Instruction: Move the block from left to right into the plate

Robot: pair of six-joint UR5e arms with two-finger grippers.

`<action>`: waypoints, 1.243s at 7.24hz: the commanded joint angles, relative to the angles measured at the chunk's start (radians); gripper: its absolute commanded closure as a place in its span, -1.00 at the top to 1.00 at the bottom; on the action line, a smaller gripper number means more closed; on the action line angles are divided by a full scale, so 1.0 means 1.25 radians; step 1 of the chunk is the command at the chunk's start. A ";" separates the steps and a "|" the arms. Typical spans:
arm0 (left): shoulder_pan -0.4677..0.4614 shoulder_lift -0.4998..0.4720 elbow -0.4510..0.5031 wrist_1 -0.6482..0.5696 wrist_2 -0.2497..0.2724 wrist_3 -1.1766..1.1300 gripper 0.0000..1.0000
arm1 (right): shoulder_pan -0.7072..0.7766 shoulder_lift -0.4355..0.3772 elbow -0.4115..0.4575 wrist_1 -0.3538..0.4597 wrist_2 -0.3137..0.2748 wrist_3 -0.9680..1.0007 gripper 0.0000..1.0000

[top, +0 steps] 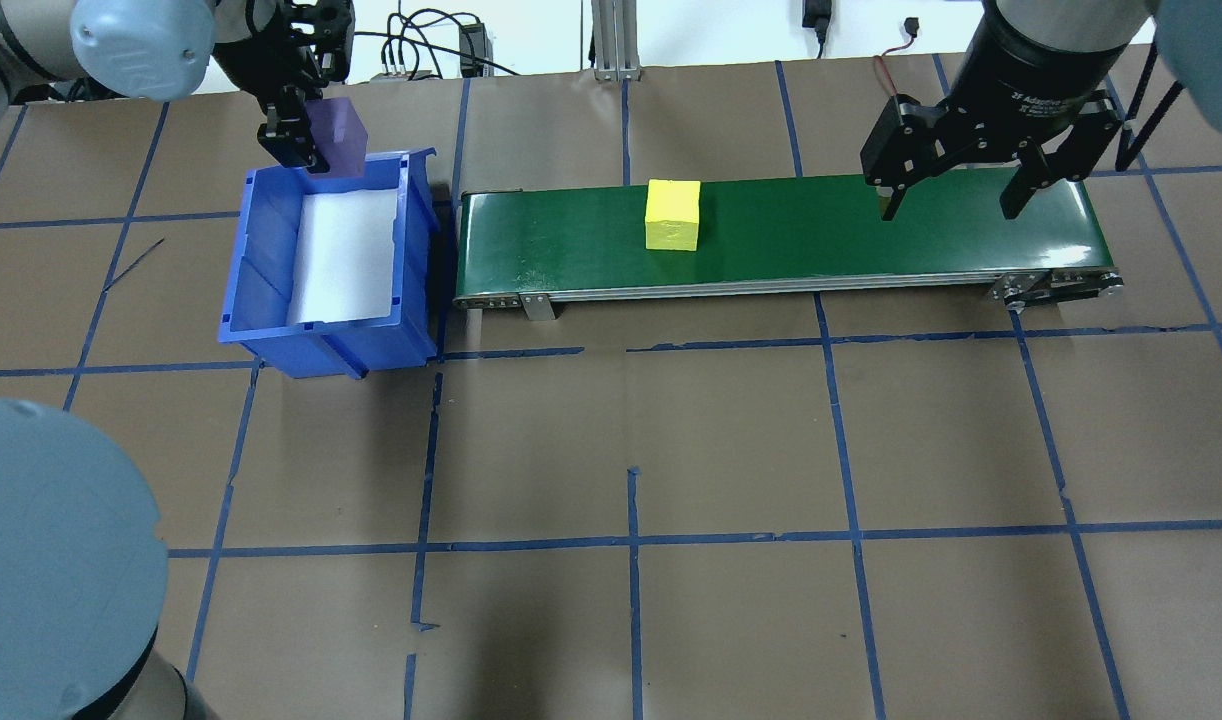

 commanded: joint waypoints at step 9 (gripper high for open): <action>-0.206 -0.081 -0.075 0.138 0.040 -0.127 0.90 | -0.004 0.001 0.000 -0.001 0.000 -0.004 0.99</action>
